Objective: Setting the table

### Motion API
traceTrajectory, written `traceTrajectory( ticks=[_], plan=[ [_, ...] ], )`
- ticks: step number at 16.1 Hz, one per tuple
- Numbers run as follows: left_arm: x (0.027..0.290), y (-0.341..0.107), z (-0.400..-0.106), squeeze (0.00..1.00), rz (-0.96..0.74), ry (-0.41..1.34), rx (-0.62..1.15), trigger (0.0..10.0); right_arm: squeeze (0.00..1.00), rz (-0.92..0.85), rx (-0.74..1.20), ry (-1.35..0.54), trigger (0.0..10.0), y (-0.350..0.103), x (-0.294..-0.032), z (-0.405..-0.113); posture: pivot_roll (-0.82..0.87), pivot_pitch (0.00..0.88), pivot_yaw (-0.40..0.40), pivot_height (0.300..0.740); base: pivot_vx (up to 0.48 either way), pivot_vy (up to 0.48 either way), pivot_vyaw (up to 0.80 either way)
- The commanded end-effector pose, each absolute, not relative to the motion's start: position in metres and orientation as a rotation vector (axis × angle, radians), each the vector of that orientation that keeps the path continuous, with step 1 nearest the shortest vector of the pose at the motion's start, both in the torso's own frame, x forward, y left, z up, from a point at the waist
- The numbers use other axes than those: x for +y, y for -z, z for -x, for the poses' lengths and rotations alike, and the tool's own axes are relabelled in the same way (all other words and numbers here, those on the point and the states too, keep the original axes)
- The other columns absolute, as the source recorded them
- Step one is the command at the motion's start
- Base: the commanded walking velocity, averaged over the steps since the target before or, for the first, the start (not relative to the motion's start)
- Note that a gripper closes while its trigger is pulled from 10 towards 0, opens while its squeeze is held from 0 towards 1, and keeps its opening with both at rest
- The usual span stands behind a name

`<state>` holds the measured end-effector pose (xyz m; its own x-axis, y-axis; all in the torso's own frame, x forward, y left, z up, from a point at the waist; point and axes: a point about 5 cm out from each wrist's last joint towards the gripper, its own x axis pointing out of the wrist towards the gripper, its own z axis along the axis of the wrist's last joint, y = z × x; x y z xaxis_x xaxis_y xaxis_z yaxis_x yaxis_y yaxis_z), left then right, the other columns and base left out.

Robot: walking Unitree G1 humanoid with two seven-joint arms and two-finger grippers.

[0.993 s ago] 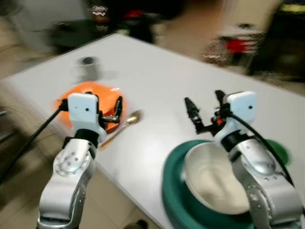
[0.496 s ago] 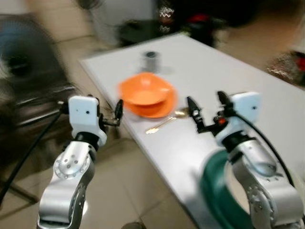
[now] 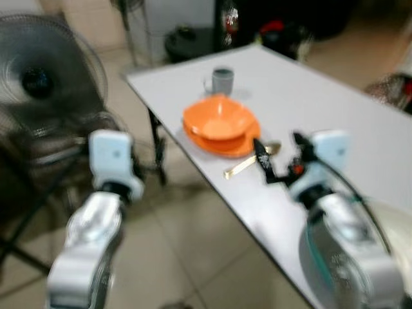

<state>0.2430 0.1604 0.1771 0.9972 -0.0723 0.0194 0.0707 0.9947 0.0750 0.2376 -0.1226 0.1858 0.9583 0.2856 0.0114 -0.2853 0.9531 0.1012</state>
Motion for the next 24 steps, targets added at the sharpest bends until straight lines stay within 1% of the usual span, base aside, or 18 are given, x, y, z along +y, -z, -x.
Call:
traceTrajectory(
  ticks=[1,4,8,10,15,24],
  plan=[
    [0.158,-0.178,-0.242,0.0,-0.073,0.083,-0.022,10.0,1.0,-0.092,0.013,-0.265,10.0,-0.184,-0.128,-0.238,0.04,0.0,0.013,0.74,0.0,0.36,0.0],
    [0.156,-0.175,-0.239,0.0,-0.089,0.09,-0.007,10.0,1.0,-0.086,0.05,-0.229,10.0,-0.174,-0.134,-0.237,0.04,0.0,0.011,0.74,0.0,0.363,0.0],
    [0.158,-0.171,-0.237,0.0,-0.088,0.078,0.011,10.0,1.0,-0.047,0.082,-0.208,10.0,-0.167,-0.137,-0.238,0.05,0.0,0.002,0.74,0.0,0.357,0.0],
    [0.161,-0.17,-0.235,0.0,-0.097,0.065,0.014,10.0,1.0,-0.036,0.096,-0.22,10.0,-0.16,-0.138,-0.239,0.06,0.0,-0.007,0.74,0.0,0.349,0.0],
    [0.162,-0.169,-0.234,0.0,-0.107,0.063,0.019,10.0,1.0,-0.072,0.107,-0.257,10.0,-0.158,-0.135,-0.24,0.07,0.0,-0.011,0.74,0.0,0.343,0.0],
    [0.163,-0.171,-0.236,0.0,-0.12,0.071,0.014,10.0,1.0,-0.083,0.095,-0.278,10.0,-0.158,-0.13,-0.244,0.07,0.0,-0.001,0.74,0.0,0.344,0.76]
  ],
)
